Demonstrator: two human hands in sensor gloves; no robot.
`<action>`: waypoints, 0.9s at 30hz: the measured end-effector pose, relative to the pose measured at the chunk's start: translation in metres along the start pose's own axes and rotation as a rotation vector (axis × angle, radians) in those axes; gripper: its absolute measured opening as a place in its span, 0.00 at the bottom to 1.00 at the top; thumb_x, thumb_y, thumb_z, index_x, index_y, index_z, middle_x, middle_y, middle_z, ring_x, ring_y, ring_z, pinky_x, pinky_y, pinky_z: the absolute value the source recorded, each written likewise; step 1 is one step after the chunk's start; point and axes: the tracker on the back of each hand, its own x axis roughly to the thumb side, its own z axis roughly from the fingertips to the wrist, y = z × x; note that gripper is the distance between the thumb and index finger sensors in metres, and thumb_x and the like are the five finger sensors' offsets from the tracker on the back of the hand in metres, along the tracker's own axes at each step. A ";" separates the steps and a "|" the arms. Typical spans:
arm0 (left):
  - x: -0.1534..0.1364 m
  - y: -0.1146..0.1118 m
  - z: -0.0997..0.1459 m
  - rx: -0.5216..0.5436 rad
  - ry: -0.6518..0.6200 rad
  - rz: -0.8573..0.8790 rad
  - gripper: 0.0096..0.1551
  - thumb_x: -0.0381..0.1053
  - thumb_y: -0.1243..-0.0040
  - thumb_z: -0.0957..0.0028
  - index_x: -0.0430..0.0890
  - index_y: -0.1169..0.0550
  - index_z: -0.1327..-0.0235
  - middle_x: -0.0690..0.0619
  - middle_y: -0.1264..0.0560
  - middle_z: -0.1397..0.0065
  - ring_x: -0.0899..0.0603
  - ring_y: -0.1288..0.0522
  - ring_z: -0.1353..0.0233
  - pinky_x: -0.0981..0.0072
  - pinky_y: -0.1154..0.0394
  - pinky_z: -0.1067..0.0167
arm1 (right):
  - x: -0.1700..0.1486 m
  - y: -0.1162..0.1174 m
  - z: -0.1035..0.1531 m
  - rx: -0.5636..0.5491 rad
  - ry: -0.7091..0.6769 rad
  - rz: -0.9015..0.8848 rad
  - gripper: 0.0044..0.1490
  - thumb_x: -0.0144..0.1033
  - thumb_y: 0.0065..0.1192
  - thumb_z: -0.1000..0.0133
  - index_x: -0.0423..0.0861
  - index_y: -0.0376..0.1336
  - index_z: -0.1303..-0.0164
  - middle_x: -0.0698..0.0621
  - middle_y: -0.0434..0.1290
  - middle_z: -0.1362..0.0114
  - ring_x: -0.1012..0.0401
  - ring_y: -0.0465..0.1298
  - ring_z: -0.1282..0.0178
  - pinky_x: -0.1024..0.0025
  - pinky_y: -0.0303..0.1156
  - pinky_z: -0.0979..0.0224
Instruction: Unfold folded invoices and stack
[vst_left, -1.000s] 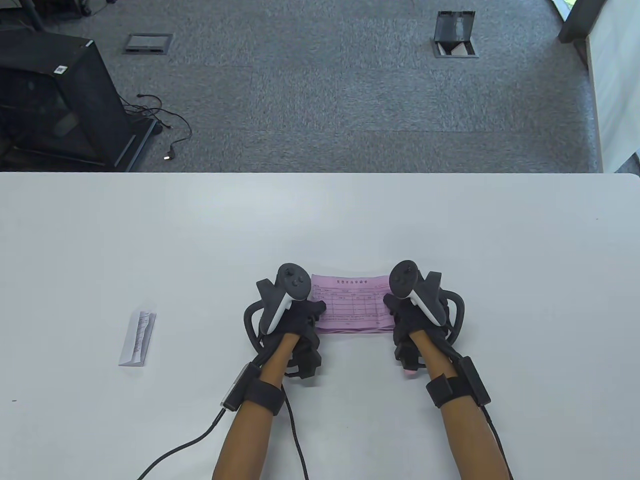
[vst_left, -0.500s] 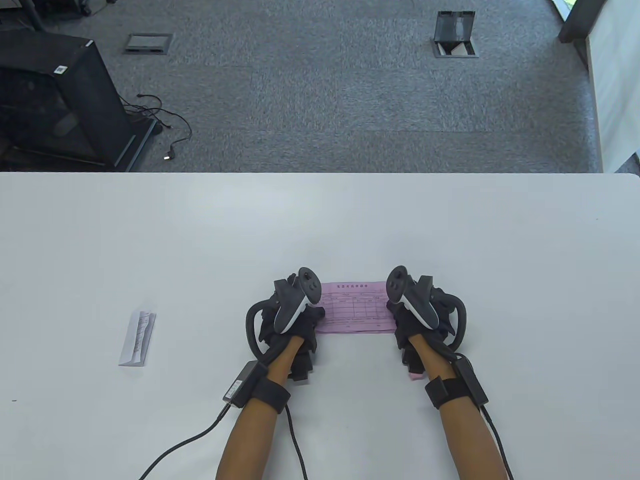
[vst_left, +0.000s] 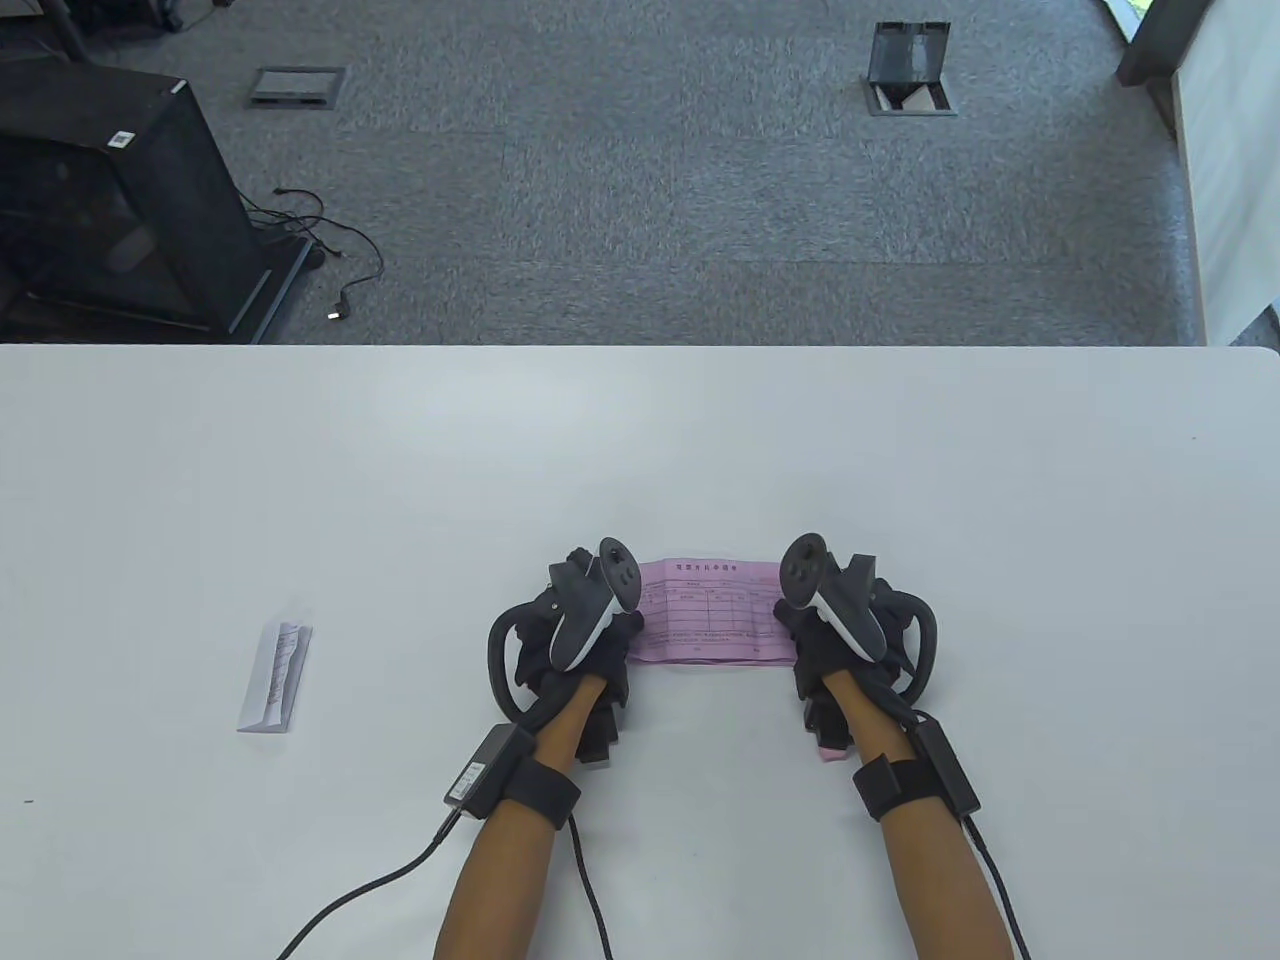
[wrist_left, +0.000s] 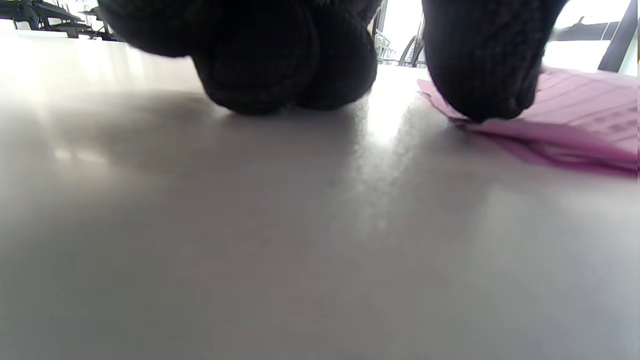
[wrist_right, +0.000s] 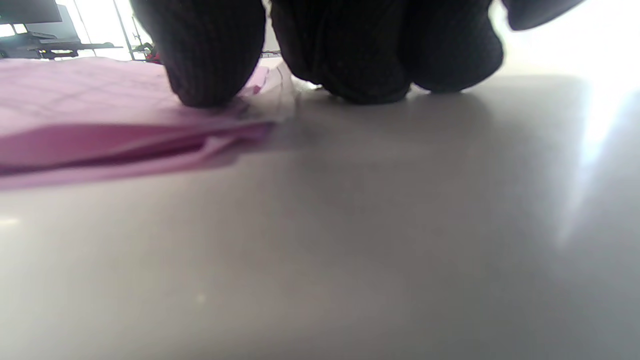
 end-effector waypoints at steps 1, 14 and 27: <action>-0.001 0.000 0.000 -0.001 -0.004 0.009 0.54 0.66 0.30 0.59 0.48 0.37 0.21 0.53 0.18 0.51 0.47 0.19 0.55 0.58 0.22 0.54 | -0.002 0.000 0.000 0.002 0.000 -0.022 0.34 0.57 0.63 0.52 0.52 0.64 0.39 0.52 0.77 0.53 0.50 0.74 0.46 0.38 0.58 0.28; -0.028 0.018 0.017 0.082 -0.041 0.117 0.52 0.65 0.31 0.56 0.47 0.37 0.21 0.46 0.18 0.41 0.42 0.18 0.48 0.54 0.22 0.49 | -0.046 -0.019 0.020 -0.052 -0.009 -0.263 0.33 0.52 0.61 0.49 0.51 0.63 0.36 0.49 0.77 0.44 0.48 0.74 0.41 0.36 0.57 0.28; -0.134 0.051 0.055 0.231 0.092 0.213 0.51 0.64 0.31 0.55 0.50 0.38 0.19 0.42 0.24 0.29 0.37 0.25 0.34 0.46 0.27 0.36 | -0.089 -0.027 0.074 -0.152 -0.138 -0.306 0.32 0.52 0.60 0.48 0.50 0.62 0.35 0.48 0.77 0.42 0.47 0.73 0.39 0.35 0.57 0.28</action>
